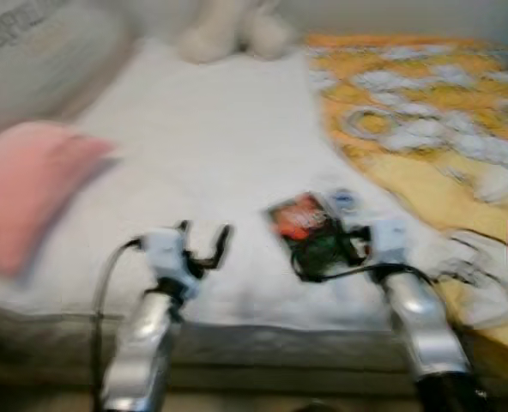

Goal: Clean up the room

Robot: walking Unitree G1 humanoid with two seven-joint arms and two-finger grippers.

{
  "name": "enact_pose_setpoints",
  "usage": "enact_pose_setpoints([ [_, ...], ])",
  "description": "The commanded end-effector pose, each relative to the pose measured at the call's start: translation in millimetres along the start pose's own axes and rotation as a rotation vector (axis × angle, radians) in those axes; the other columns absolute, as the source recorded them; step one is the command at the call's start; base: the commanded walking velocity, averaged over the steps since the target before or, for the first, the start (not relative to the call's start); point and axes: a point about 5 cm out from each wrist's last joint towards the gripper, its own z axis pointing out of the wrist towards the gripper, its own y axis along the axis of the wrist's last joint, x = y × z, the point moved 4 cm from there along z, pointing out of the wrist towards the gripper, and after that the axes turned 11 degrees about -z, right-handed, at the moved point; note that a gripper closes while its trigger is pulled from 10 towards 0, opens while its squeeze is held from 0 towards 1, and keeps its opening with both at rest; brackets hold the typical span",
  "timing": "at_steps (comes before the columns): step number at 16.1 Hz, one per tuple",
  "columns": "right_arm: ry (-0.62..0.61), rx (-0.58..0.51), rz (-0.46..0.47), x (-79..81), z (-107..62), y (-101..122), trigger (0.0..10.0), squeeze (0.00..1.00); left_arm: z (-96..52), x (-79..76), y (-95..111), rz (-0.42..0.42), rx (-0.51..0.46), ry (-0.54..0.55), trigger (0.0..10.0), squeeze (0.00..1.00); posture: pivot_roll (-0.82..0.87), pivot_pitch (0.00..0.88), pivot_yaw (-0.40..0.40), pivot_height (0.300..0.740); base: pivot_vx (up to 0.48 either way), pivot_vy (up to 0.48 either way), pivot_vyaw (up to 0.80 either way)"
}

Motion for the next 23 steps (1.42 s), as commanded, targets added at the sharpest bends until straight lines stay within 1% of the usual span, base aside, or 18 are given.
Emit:
enact_pose_setpoints([
  [1, 0.03, -0.032, 0.0, 13.7, 4.1, 8.5, 10.0, 0.0, -2.5, 13.7, 3.2, 0.027, -0.006, 0.053, 10.0, 0.0, -0.12, 0.0, 0.064, 0.74, 0.0, 0.0, 0.0],
  [5, 0.024, -0.036, -0.005, 12.0, 5.9, 9.6, 10.0, 0.0, -0.1, 12.3, 0.5, 0.034, 0.006, 0.054, 10.0, 0.0, -0.12, 0.0, 0.068, 0.74, 0.0, 0.0, 0.0],
  [7, 0.025, -0.037, -0.01, 12.7, 8.2, 9.9, 10.0, 0.0, 0.2, 16.3, 1.0, 0.043, 0.002, 0.084, 10.0, 0.0, -0.12, 0.0, 0.07, 0.74, 0.0, 0.0, 0.0],
  [9, 0.032, -0.038, -0.013, 14.1, 10.7, 10.7, 10.0, 0.0, 0.5, 22.3, 1.0, 0.025, -0.002, 0.133, 10.0, 0.0, -0.12, 0.0, 0.071, 0.74, 0.0, 0.0, 0.0],
  [10, 0.031, -0.039, -0.013, 14.0, 11.0, 11.1, 10.0, 0.0, 0.6, 23.3, -0.8, 0.013, 0.003, 0.148, 10.0, 0.0, -0.12, 0.0, 0.072, 0.74, 0.0, 0.0, 0.0],
  [13, 0.034, -0.044, -0.016, 13.8, 10.7, 11.5, 10.0, 0.0, 2.8, 21.0, -3.6, 0.02, 0.008, 0.16, 10.0, 0.0, -0.12, 0.0, 0.071, 0.74, 0.0, 0.0, 0.0],
  [14, 0.036, -0.043, -0.017, 14.3, 9.6, 10.8, 10.0, 0.0, 3.6, 19.5, -4.0, 0.0, 0.008, 0.154, 10.0, 0.0, -0.13, 0.0, 0.073, 0.74, 0.379, -0.292, 0.0],
  [19, 0.035, -0.045, -0.022, 13.8, 7.5, 9.5, 10.0, 0.0, 6.7, 15.5, -3.8, -0.014, 0.01, 0.128, 10.0, 0.0, -0.13, 0.0, 0.08, 0.74, 0.333, -0.342, 0.0],
  [21, 0.035, -0.046, -0.024, 14.0, 7.1, 9.4, 10.0, 0.0, 8.2, 13.9, -1.8, 0.011, 0.002, 0.117, 10.0, 0.0, -0.14, 0.0, 0.084, 0.74, 0.33, -0.345, 0.0],
  [22, 0.036, -0.046, -0.026, 14.2, 6.8, 9.4, 10.0, 0.0, 9.3, 18.2, -1.1, 0.039, 0.0, 0.154, 10.0, 0.0, -0.14, 0.0, 0.084, 0.74, 0.0, 0.0, 0.0],
  [23, 0.036, -0.045, -0.028, 14.1, 6.6, 9.0, 10.0, 0.0, 9.6, 19.1, -1.2, 0.035, 0.001, 0.156, 10.0, 0.0, -0.14, 0.0, 0.084, 0.74, 0.0, 0.0, 0.0],
])
